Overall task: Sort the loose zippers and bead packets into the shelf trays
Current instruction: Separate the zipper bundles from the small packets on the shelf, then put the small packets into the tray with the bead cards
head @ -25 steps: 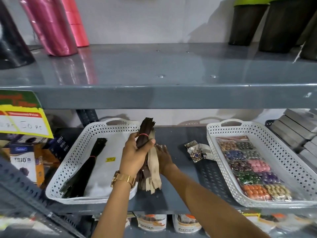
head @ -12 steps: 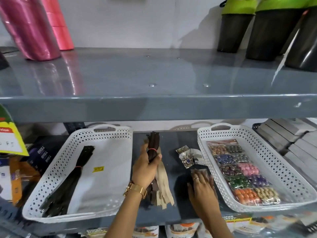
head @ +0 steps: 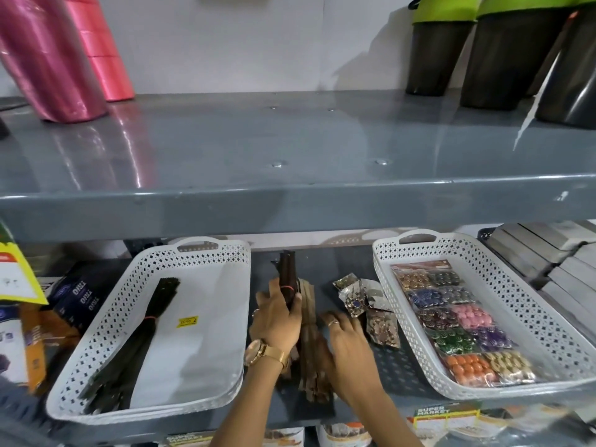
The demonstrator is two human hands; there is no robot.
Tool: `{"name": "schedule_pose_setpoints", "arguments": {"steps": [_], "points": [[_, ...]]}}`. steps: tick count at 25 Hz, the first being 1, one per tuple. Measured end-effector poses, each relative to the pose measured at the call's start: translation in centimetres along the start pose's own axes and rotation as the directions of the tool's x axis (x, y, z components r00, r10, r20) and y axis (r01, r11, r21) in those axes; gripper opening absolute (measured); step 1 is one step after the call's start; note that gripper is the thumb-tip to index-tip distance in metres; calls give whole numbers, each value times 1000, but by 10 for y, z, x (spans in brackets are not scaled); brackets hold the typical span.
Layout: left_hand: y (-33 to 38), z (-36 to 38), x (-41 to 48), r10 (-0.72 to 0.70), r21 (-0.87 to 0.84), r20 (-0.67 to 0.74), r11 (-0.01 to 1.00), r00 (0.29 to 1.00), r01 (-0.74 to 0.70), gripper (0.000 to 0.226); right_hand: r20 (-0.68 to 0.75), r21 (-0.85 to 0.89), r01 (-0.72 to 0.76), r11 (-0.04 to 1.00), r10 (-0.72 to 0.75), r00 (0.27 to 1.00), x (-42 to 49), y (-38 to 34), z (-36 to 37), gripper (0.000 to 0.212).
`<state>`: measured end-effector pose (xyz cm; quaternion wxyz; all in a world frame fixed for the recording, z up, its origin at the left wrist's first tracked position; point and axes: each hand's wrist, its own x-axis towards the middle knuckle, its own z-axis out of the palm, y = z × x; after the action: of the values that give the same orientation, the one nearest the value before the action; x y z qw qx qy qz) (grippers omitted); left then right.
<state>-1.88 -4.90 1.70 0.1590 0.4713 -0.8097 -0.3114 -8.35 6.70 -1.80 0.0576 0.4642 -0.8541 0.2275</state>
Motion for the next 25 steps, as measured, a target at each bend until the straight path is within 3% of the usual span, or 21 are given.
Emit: {"name": "schedule_pose_setpoints", "arguments": {"steps": [4, 7, 9, 11, 13, 15, 17, 20, 22, 25], "points": [[-4, 7, -9, -88, 230, 21, 970, 996, 81, 45, 219, -132, -9, 991, 39, 975, 6, -17, 14, 23], [-11, 21, -14, -106, 390, 29, 917, 994, 86, 40, 205, -237, -58, 970, 108, 973, 13, -21, 20, 32], [-11, 21, -12, -88, 475, -11, 876, 996, 82, 40, 225, -163, -43, 986, 80, 971, 24, -15, 19, 18], [-7, 20, -8, 24, 498, -51, 867, 998, 5, 43, 194, -169, -7, 986, 40, 980, 33, 0, 12, 47], [7, 20, -7, 235, 429, 16, 876, 972, -220, 48, 83, -280, -34, 960, 60, 995, 47, 21, -10, 51], [27, 27, -1, 380, 219, 126, 890, 916, -399, 51, 154, -426, -69, 902, 147, 977, 69, 44, -35, 41], [49, 41, 13, 374, 27, 261, 919, 890, -394, 53, 313, -533, -11, 846, 209, 926, 88, 59, -51, 45], [62, 66, 28, 321, 10, 336, 939, 885, -344, 50, 453, -651, 124, 749, 253, 855, 96, 71, -38, 51], [66, 73, 30, 330, -11, 263, 941, 907, -339, 37, 430, -681, 147, 717, 230, 873, 91, 74, -27, 44], [68, 75, 32, 245, -146, 195, 965, 950, -219, 21, 308, -681, 136, 719, 113, 945, 88, 78, -28, 34]]}}
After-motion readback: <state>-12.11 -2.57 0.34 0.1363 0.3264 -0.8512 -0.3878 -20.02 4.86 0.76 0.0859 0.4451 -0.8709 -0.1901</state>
